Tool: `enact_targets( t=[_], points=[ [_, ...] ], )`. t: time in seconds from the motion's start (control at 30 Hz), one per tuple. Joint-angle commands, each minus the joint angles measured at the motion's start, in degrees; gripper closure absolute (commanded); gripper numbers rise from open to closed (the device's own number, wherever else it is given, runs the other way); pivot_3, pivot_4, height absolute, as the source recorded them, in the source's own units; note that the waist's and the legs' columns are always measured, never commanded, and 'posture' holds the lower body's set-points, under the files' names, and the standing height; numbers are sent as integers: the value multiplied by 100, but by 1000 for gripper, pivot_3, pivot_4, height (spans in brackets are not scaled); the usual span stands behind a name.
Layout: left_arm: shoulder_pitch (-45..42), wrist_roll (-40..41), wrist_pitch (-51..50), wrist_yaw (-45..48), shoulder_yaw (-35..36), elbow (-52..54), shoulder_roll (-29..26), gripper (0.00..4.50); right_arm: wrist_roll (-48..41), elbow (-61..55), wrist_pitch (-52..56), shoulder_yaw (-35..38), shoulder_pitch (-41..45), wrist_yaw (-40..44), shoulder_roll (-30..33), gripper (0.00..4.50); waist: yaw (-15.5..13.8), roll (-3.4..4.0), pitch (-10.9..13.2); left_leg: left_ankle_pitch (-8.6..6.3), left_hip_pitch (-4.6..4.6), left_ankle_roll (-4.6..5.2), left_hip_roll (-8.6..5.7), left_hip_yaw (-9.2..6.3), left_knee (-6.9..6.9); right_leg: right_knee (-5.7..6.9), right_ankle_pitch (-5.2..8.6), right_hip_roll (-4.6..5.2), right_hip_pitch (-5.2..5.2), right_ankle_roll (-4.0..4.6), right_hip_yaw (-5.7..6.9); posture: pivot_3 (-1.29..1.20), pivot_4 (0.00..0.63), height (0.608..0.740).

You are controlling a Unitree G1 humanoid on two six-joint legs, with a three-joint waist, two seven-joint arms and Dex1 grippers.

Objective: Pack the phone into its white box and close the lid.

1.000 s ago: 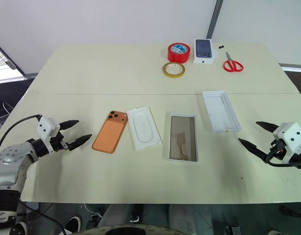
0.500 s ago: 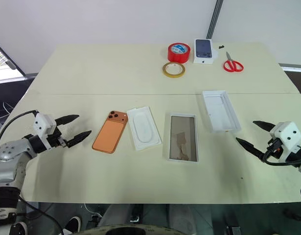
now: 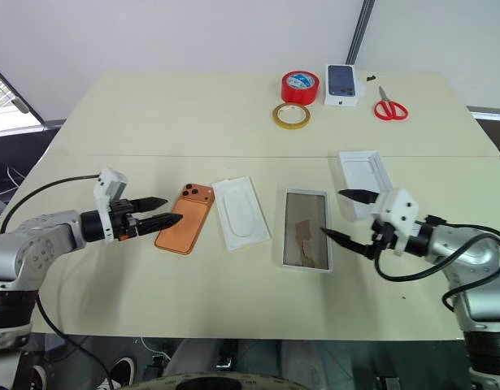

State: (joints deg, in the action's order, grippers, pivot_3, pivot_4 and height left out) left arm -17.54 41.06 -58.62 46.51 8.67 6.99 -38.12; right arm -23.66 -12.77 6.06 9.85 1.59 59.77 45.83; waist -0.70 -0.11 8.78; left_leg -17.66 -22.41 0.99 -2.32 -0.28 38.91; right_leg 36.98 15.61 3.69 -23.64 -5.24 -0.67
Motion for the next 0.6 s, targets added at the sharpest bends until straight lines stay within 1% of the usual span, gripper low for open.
enact_targets(
  t=[0.03, 0.13, 0.2, 0.3, 0.33, 0.43, 0.6],
  points=[
    [-371, 695, -1208, -492, 245, 181, 257, 0, -19, -239, 110, -135, 330, -138, -105, 44, 5, -9, 5, 0, -1, 0, 0, 0, 4, 1, 0, 0, 0, 0, 0, 0, 150, 740],
    [-746, 1205, -2228, -993, 570, 22, 754, 0, 111, -47, 42, -284, 530, -151, -171, 44, 5, -15, 9, 1, -1, -1, 0, 0, 7, 6, 0, -2, -2, 0, 1, 0, 150, 740],
    [-906, 1329, -2636, -1201, 731, -60, 972, 0, 170, 29, -5, -330, 574, -152, -217, 44, 6, -16, 9, 1, 0, -2, 0, -1, 8, 9, 0, -4, -2, -1, 1, 0, 150, 740],
    [-962, 1396, -3027, -1284, 730, -74, 1033, 0, 232, 84, -70, -352, 598, -193, -294, 44, 28, -16, 10, 4, 0, -8, -2, -1, 9, 10, 0, -6, -3, -1, 1, 0, 150, 740],
    [-956, 1371, -3078, -1303, 683, -78, 1031, 0, 242, 101, -93, -346, 602, -217, -321, 44, 34, -16, 10, 7, 0, -12, -2, -1, 9, 12, 0, -7, -4, -1, 1, 0, 150, 740],
    [-1025, 1234, -3188, -1547, 688, -234, 1264, 0, 287, 157, -170, -346, 588, -256, -383, 44, 28, -16, 9, 11, 1, -19, -1, -3, 8, 13, 0, -9, -4, -1, 1, 0, 150, 740],
    [-1241, 1252, -3376, -1876, 964, -564, 1754, 0, 345, 200, -241, -341, 576, -303, -433, 44, 6, -18, 10, 15, 1, -26, -2, -3, 10, 12, 0, -9, -3, -1, 1, 0, 150, 740]
  ],
)
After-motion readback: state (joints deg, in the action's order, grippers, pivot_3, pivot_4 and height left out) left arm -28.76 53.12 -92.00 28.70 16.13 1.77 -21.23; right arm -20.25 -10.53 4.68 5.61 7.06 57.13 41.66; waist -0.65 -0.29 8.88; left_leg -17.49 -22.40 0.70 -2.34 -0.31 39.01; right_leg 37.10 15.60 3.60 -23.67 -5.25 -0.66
